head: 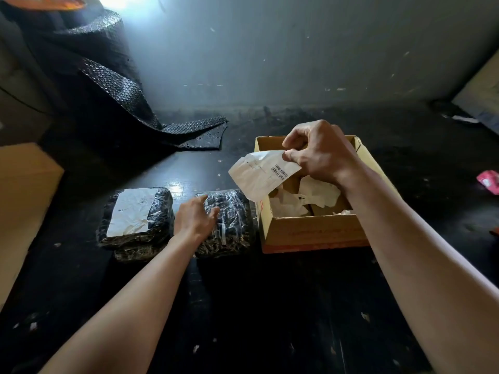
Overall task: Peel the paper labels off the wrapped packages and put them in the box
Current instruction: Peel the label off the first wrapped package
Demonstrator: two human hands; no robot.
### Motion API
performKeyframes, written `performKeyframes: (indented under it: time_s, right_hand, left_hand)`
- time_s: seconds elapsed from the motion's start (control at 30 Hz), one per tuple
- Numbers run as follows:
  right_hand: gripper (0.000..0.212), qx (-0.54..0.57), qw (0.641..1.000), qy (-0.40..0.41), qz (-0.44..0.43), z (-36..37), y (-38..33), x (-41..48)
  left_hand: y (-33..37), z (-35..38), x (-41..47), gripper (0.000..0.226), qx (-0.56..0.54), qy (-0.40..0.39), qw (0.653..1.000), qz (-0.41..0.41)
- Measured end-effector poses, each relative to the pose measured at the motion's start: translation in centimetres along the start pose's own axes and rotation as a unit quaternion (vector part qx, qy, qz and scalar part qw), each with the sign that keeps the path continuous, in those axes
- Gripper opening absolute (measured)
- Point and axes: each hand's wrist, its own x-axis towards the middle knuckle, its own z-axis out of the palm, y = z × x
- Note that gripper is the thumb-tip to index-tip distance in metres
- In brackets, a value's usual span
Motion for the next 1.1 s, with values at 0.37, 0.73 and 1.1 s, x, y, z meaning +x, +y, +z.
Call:
performKeyframes:
  time_s: [0.37,0.73,1.1]
  right_hand:
    - [0.005,-0.049,0.988,0.116,0.083,0.5,8.6,2.1]
    - [0.011,-0.06,0.983,0.014,0.173,9.0,14.6,0.6]
    - [0.009,-0.049,0.983,-0.003,0.176,11.0,15.6,1.0]
  left_hand:
    - [9.4,3.4,1.7,0.06,-0.104,-0.055,0.989,0.092]
    - [10.6,7.5,1.7,0.066,-0.148,-0.076,0.985,0.037]
    - [10.8,7.7,1.3,0.058,-0.17,-0.051,0.984,0.02]
